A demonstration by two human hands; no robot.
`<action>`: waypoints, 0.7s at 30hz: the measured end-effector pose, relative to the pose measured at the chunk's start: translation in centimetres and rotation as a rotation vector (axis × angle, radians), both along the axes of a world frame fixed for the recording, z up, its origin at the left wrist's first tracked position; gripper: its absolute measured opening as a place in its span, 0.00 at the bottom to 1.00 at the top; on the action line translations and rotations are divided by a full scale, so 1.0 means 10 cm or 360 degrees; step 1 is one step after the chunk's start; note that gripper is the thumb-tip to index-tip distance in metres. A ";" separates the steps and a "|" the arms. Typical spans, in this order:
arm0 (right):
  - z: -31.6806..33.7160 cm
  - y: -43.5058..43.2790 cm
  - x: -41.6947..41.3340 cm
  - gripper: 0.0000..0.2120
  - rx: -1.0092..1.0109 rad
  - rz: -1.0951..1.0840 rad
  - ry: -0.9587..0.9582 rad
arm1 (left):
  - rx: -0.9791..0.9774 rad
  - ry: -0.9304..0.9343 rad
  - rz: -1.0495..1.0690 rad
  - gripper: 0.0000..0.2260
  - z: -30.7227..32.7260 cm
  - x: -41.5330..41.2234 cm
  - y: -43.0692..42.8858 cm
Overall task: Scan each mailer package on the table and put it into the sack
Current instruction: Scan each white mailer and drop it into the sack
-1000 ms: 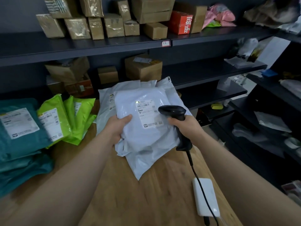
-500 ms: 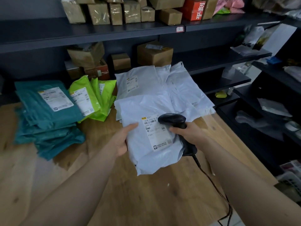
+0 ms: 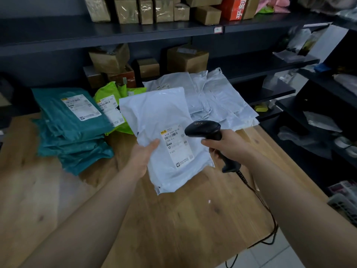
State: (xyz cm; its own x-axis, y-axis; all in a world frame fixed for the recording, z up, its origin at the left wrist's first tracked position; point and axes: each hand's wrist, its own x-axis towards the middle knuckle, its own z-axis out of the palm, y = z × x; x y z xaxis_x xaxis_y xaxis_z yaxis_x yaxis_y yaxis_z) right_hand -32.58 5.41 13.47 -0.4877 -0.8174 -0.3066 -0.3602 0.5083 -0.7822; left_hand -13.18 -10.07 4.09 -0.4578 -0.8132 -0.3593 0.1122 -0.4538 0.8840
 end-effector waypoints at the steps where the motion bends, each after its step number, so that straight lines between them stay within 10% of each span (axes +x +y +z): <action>1: 0.03 0.00 0.03 0.09 -0.0003 0.0006 0.0043 | -0.0029 0.0002 0.0017 0.18 0.01 0.03 -0.02; 21: 0.43 0.08 0.46 0.14 -0.0010 0.0041 0.0023 | -0.0110 0.0022 0.0091 0.19 0.01 0.24 -0.08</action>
State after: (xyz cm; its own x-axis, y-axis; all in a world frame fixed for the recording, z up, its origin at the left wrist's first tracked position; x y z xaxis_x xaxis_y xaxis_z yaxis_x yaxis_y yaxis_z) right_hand -27.96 6.21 17.73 -0.4707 -0.8316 -0.2946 -0.3846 0.4939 -0.7798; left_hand -10.73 -10.82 4.19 -0.4148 -0.8607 -0.2952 0.1486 -0.3842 0.9112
